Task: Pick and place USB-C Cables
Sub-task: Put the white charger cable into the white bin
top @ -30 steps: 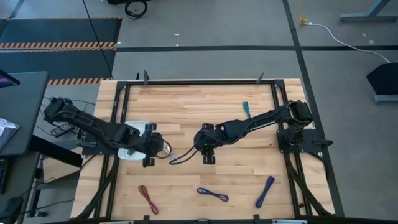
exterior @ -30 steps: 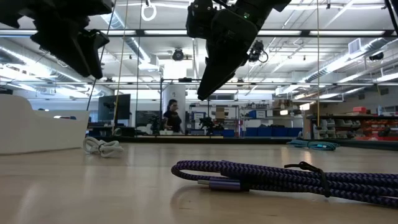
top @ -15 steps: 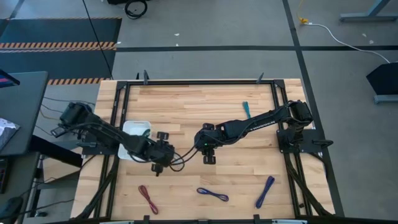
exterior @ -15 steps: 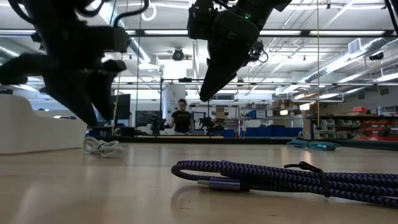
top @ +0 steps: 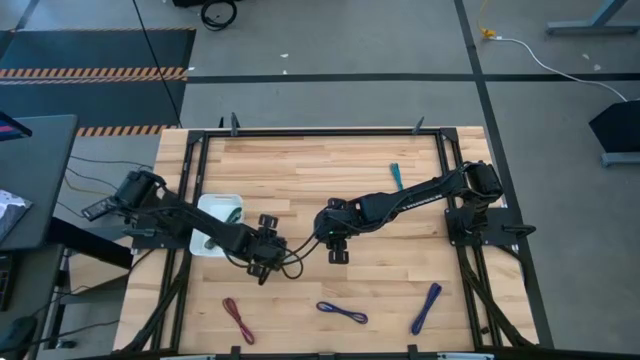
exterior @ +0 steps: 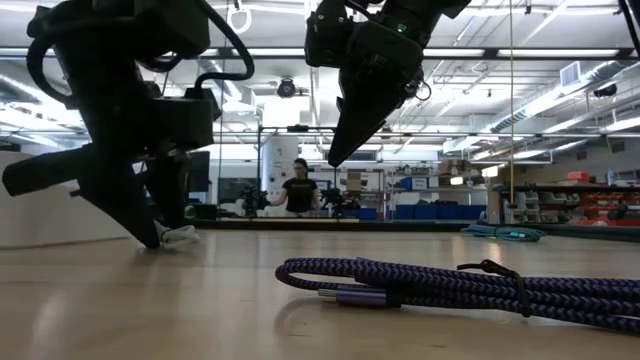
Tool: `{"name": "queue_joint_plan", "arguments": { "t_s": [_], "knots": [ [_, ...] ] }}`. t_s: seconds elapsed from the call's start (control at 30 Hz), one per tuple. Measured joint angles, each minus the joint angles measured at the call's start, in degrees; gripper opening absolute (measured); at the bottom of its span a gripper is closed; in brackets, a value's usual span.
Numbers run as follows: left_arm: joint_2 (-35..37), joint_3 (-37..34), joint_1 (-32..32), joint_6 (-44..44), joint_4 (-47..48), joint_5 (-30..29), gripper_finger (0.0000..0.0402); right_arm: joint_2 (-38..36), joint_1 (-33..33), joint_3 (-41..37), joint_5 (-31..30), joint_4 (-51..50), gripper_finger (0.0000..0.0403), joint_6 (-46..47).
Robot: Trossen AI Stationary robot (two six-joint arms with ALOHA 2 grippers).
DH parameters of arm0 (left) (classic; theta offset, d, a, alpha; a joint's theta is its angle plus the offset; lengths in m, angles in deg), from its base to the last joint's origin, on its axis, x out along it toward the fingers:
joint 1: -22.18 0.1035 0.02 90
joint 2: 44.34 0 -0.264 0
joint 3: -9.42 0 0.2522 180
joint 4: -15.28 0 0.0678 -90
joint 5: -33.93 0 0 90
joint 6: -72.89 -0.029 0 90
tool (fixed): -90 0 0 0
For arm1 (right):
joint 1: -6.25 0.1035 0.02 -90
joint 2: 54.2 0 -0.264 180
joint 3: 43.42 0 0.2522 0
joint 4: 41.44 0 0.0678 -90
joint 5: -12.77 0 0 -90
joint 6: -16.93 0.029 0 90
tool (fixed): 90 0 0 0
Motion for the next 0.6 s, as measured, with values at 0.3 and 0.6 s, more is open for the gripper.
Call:
{"name": "queue_joint_plan", "arguments": {
  "t_s": [0.3,0.6],
  "knots": [
    [0.24,-0.04,0.79,-1.58,0.45,-0.44,0.0073,0.0,0.0,0.0,0.0,0.04,0.0168,0.0],
    [4.31,-0.11,1.96,-0.97,6.9,-6.39,0.0025,0.0,0.0,0.0,0.0,-0.06,0.0168,0.02]
  ]
}}
